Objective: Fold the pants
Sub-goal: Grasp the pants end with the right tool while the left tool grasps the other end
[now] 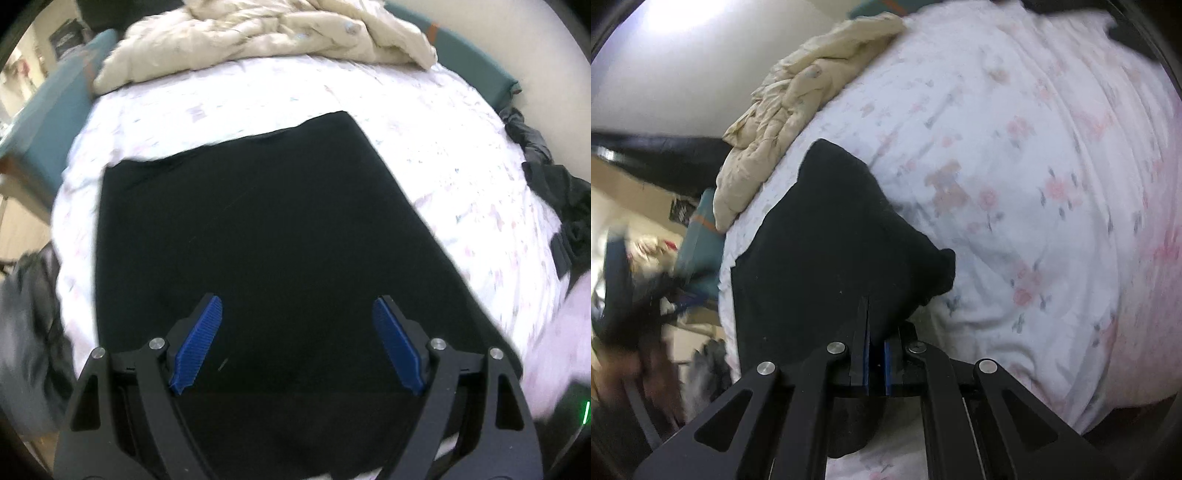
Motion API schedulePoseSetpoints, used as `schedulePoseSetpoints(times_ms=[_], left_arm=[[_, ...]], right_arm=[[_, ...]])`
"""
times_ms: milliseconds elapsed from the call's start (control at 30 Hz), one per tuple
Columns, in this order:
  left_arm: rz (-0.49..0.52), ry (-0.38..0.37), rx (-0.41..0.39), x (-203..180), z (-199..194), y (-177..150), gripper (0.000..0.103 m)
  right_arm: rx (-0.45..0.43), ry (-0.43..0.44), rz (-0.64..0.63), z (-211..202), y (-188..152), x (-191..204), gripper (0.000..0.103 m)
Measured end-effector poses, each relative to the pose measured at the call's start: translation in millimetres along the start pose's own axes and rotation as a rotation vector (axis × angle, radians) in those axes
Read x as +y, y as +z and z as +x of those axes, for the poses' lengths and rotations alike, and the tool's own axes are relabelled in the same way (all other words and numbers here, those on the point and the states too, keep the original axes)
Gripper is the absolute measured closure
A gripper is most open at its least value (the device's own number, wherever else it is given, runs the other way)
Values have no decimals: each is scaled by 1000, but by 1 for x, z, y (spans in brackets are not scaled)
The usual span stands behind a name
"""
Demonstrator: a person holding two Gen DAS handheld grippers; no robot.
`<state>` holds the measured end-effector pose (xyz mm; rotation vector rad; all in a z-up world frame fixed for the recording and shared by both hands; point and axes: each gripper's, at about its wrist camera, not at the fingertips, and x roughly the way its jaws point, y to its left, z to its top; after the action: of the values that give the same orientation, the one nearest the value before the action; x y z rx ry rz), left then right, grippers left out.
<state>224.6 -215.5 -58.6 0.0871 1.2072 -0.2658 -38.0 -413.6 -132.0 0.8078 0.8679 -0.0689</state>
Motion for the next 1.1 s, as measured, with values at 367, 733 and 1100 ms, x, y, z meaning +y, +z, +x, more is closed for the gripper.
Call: schedulePoseSetpoints(times_ms=[367, 733, 1100], left_arm=[[244, 151, 95, -102, 96, 142, 21], [364, 315, 266, -165, 195, 163, 21], [363, 494, 289, -139, 244, 183, 43]], right_arm=[[-1, 111, -430, 3, -26, 97, 99], [91, 196, -403, 29, -23, 105, 99], [107, 240, -451, 27, -32, 120, 99]])
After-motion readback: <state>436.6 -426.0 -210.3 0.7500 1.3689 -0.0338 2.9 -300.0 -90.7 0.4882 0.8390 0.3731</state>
